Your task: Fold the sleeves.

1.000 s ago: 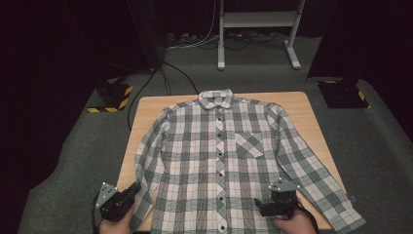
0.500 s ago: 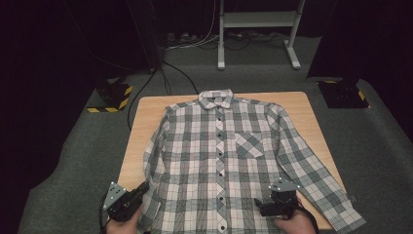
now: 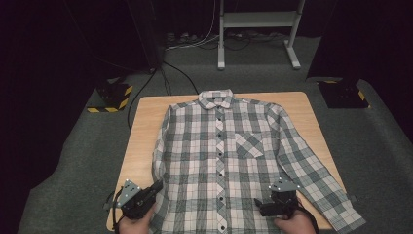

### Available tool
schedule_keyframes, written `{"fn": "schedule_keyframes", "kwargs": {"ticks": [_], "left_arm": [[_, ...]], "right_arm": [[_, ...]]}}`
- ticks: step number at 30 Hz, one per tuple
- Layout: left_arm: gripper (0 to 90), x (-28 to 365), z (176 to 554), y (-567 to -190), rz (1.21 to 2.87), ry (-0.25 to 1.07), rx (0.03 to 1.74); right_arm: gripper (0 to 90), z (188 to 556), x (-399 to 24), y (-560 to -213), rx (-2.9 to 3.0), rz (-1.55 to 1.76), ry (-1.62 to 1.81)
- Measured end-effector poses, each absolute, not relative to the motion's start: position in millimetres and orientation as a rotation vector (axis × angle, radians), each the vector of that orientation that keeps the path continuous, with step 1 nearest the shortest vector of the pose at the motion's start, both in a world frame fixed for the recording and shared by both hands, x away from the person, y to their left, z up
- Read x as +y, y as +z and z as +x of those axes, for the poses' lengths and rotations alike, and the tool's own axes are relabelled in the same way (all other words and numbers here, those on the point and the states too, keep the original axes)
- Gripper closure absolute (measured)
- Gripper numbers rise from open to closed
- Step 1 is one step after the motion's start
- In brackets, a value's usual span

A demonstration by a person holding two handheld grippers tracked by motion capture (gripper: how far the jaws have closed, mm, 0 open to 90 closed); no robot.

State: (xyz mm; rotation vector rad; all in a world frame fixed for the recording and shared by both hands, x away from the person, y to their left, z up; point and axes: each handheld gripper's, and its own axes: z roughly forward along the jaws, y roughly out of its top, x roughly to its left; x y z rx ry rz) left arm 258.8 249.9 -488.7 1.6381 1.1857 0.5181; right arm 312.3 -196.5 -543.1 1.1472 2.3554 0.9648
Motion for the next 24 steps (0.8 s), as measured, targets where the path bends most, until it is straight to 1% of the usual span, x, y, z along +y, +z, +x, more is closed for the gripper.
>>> {"fn": "schedule_keyframes", "kwargs": {"ticks": [6,17,24], "left_arm": [[87.9,220.0,271.3,-487.8,1.690,0.484,1.136],[87.9,187.1,289.9,-494.0,1.778,0.429,1.106],[87.8,171.3,299.5,-492.4,1.811,0.423,1.084]], "right_arm": [[0.3,312.1,-196.5,-543.0,2.355,1.148,0.964],[0.3,312.3,-196.6,-543.1,2.357,1.146,0.965],[0.3,312.3,-196.7,-543.1,2.357,1.145,0.966]]}}
